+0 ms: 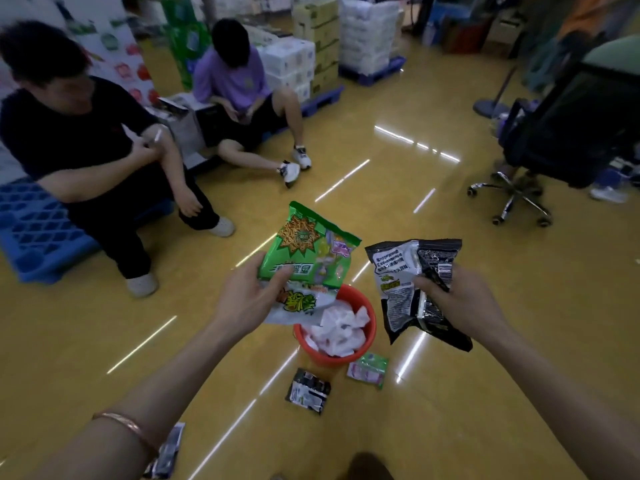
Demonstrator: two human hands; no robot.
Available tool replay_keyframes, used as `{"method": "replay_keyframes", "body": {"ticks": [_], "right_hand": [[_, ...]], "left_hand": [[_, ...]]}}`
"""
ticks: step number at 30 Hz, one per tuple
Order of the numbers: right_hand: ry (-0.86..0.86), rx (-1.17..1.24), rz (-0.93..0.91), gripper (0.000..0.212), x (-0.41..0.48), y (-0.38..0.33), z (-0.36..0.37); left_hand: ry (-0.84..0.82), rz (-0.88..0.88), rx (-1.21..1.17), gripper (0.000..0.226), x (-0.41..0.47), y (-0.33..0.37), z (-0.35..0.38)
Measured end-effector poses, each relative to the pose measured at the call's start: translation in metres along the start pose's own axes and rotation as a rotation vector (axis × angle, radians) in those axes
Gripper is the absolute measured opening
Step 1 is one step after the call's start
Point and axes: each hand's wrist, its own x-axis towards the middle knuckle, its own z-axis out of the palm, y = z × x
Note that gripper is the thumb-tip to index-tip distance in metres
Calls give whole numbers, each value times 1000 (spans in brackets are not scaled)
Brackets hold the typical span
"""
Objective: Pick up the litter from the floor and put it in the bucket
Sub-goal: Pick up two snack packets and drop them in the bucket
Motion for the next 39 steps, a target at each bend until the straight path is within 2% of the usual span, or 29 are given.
{"method": "replay_keyframes", "body": {"ticks": [5,12,20,24,28,32,39], "right_hand": [[-45,-8,103,38,23,16,11],[-109,56,151,36,99,18,31],[-51,133,167,32,145,12,33],[-66,96,267,38,149,28,42],[-86,67,363,50,148,45,58],[-72,114,435,41,146,53,76],[59,230,625,37,154,73,142]], "left_hand": [[-28,-69,17,26,37,-15,25],[-25,-118,74,23,92,-19,25],[-65,-100,24,27,150,-25,25],[-96,-117,38,20,169,-37,40],[-197,-126,149,17,191,-57,55],[-316,-115,280,21,220,-81,69],[-412,-73,294,29,270,-130,96]]}}
